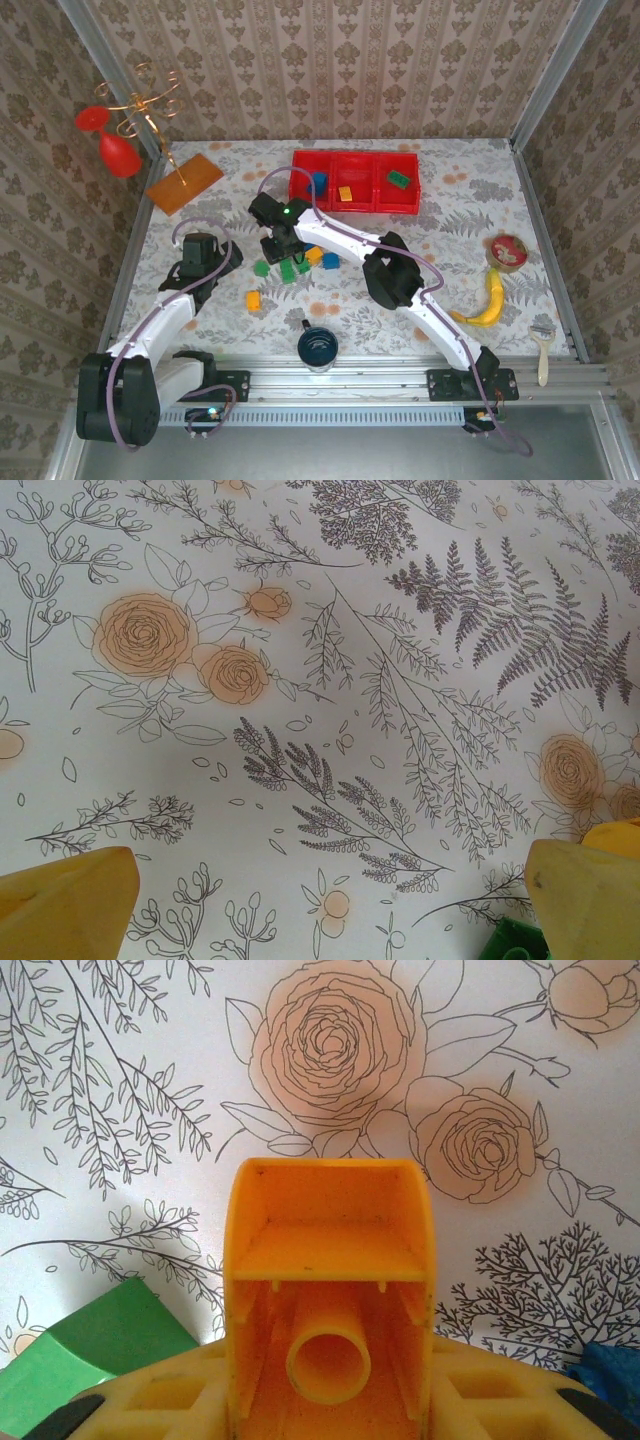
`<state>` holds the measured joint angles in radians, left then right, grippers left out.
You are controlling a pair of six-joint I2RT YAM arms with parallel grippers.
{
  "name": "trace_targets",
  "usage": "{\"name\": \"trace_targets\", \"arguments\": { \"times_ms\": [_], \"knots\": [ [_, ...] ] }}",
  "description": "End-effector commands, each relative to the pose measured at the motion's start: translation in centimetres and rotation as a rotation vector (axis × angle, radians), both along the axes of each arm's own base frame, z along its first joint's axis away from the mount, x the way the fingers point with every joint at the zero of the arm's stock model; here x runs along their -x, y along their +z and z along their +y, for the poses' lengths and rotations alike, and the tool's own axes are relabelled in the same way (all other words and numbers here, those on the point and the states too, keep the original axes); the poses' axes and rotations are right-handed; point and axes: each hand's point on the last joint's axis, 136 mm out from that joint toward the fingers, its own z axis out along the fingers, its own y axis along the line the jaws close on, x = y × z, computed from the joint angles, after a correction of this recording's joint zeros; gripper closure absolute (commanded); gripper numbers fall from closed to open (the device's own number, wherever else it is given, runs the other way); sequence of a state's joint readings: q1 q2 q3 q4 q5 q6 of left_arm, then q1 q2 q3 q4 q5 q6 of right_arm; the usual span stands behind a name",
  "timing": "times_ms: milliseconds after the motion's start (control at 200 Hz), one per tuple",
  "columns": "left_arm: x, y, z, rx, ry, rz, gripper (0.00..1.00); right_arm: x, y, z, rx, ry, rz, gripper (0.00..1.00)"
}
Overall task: Sort the legos into containers by color
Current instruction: Pick up the lego from the center of the table.
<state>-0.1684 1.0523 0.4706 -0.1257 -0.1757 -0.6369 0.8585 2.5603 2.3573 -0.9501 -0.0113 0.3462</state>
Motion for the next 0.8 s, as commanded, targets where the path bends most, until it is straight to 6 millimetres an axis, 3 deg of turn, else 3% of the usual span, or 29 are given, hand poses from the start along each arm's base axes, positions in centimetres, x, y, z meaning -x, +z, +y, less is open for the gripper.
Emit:
{"name": "trace_targets", "arguments": {
  "times_ms": [0, 360, 615, 795],
  "knots": [
    [0.0, -0.2, 0.1, 0.024, 0.02, -0.002, 0.0, -0.5, 0.2, -0.5, 0.02, -0.006, -0.006, 0.62],
    [0.0, -0.2, 0.1, 0.026, 0.017, -0.001, 0.0, -0.9, 1.2, -0.7, 0.013, -0.019, -0.028, 0.71],
    [0.1, 0.0, 0.2, 0.024, 0.018, -0.004, 0.0, -2.0, 5.4, -0.7, -0.049, -0.027, -0.095, 0.75],
    [0.1, 0.5, 0.2, 0.024, 0.014, -0.022, 0.0, -3.6, 9.2, -2.5, -0.083, -0.068, -0.165, 0.77]
  ]
}}
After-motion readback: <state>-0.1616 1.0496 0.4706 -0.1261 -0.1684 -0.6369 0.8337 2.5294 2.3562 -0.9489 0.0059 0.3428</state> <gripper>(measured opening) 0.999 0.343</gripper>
